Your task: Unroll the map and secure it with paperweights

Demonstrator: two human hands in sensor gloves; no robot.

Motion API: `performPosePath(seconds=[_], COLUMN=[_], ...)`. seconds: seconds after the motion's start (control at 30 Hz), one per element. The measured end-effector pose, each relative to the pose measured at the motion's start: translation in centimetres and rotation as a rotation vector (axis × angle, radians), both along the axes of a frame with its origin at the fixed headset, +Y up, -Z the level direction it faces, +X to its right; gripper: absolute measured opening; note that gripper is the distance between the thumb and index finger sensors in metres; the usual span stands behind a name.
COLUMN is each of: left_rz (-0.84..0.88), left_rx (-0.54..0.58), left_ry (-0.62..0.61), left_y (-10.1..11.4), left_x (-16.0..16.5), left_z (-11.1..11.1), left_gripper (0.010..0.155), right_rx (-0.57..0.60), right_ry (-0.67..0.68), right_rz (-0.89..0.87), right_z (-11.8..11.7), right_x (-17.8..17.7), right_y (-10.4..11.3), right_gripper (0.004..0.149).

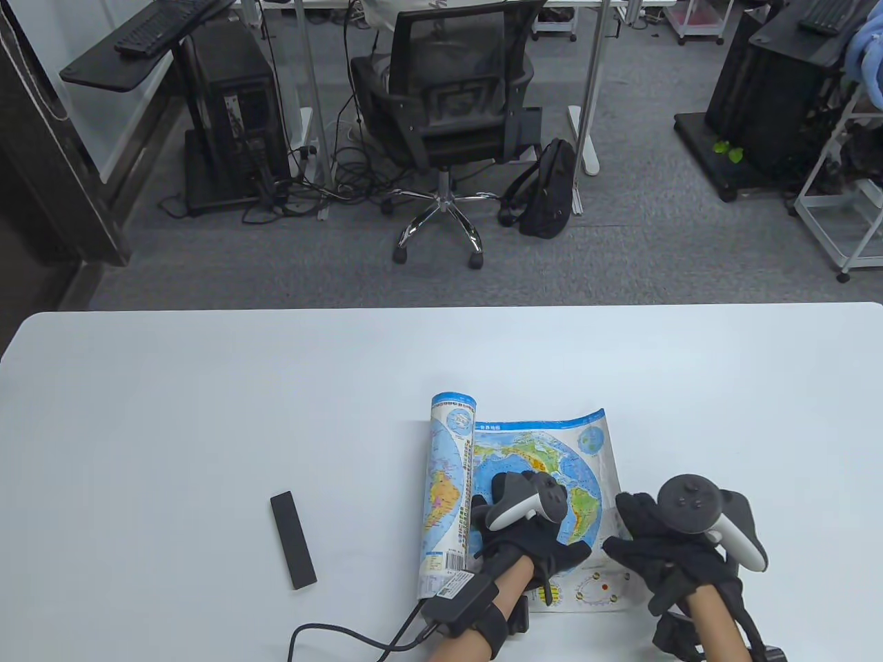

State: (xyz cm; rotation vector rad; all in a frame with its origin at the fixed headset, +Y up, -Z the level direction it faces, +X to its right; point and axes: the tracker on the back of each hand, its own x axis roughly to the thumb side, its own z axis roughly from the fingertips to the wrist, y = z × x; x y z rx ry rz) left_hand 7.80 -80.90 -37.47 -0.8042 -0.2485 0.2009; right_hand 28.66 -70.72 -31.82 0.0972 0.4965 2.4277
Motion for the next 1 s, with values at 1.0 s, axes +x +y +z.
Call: performPosePath(seconds=[1.0], left_rz=[-0.003], left_rx=[0.011], left_ry=[0.007], left_y=[0.1], left_x=[0.1], left_z=[0.1], left_gripper=[0.083], right_rx=[0.057], right_ry=[-0.373], right_rz=[0.642], right_z=[-0.5], right_x=[1.8], right_y=[-2.8], right_gripper=[0.061])
